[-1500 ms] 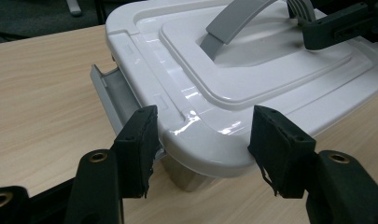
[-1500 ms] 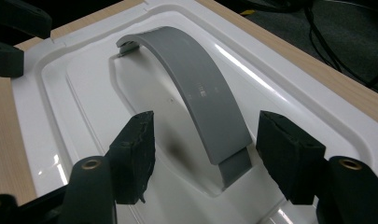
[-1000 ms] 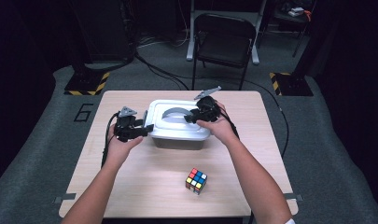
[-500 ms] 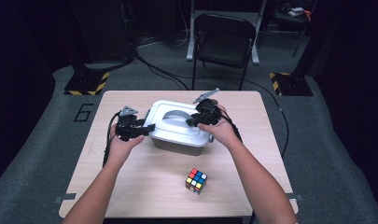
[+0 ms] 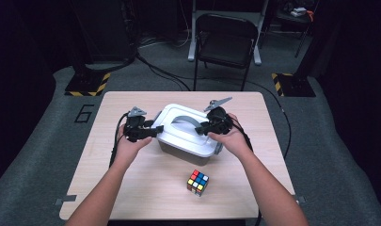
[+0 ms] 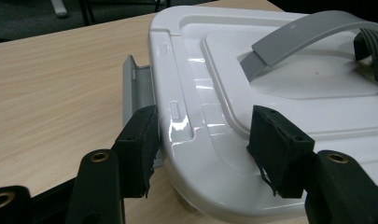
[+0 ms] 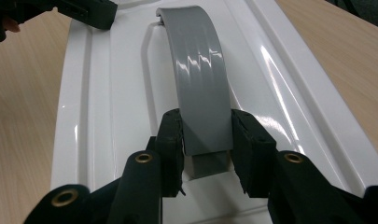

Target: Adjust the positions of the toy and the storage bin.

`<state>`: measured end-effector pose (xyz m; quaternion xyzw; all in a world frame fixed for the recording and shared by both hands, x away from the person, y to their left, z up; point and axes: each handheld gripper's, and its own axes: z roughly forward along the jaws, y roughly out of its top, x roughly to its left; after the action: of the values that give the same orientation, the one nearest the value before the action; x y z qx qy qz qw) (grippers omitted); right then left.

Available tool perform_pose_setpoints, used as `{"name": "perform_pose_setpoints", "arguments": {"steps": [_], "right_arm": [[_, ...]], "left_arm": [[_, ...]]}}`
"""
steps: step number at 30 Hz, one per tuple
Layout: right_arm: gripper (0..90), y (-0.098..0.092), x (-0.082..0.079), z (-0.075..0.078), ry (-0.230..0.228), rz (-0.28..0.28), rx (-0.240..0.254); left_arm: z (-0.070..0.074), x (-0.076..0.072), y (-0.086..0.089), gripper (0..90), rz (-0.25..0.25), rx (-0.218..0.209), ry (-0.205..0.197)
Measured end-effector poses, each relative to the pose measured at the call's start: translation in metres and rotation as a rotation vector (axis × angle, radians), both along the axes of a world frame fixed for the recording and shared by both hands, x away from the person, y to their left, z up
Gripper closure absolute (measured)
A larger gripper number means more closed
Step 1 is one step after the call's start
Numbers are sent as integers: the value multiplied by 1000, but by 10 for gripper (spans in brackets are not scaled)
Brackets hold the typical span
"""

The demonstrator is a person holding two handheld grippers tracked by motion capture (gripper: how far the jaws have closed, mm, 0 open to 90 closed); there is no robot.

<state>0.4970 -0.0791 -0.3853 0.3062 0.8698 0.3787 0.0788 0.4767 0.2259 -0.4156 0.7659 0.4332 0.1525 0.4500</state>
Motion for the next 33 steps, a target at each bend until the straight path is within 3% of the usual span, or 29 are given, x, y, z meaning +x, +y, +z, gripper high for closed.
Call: {"name": "perform_pose_setpoints", "arguments": {"steps": [10,21,33], "right_arm": [[665,-15,-18,-1,20,-4,25],[667,-22,-33,-1,33,1,19],[665,-22,-38,0,4,7,-1]], "left_arm": [[0,-7,-10,429,-36,-4,3],[-1,-16,-15,428,-60,-5,-4],[-2,-21,-15,427,-60,-7,-8]]}}
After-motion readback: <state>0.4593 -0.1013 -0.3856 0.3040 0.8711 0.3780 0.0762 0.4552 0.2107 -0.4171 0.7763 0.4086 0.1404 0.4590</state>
